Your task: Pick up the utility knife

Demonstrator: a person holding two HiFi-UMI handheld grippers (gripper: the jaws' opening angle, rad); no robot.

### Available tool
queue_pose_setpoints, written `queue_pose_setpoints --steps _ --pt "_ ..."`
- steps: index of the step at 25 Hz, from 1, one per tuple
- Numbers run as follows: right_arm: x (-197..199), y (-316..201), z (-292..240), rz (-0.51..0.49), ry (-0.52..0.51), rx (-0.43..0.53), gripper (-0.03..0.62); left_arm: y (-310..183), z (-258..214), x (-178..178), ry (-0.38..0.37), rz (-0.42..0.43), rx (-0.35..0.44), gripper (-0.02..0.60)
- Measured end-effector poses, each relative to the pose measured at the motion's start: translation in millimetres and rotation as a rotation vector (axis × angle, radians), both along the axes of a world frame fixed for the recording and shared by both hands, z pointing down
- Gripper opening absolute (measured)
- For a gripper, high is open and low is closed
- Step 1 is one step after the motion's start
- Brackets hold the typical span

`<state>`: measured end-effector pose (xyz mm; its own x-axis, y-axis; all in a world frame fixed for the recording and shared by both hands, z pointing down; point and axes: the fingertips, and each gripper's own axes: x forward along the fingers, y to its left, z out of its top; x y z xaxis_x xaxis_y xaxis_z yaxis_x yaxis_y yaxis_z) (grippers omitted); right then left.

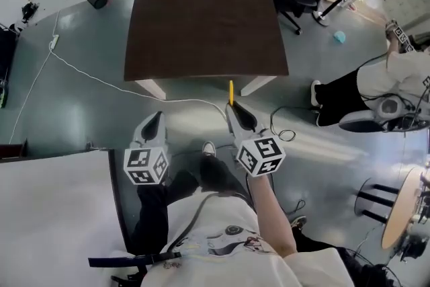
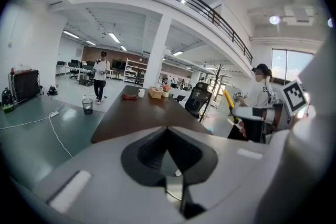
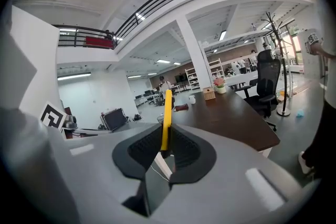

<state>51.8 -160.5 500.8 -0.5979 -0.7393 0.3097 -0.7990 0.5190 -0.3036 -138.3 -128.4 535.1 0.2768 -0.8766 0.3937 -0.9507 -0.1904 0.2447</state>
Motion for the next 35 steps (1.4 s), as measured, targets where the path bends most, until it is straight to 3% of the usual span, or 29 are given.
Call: queue_pose_setpoints --steps 6,15,22,35 --pt "-22 65 -20 0.016 -0.008 0.051 0.051 65 -7 -3 -0.003 0.064 0.039 -0.003" --pt "-49 163 -41 0.058 -0.014 0.085 0.051 150 -23 -8 -0.043 0.09 0.066 -0.003" --pt "-38 189 -57 0.081 -0.021 0.131 0.051 161 -56 12 -0.059 0.133 0.156 -0.003" --pt "-6 190 -102 0.121 0.007 0.3 0.049 151 -123 38 -0.115 0.097 0.364 -0.003"
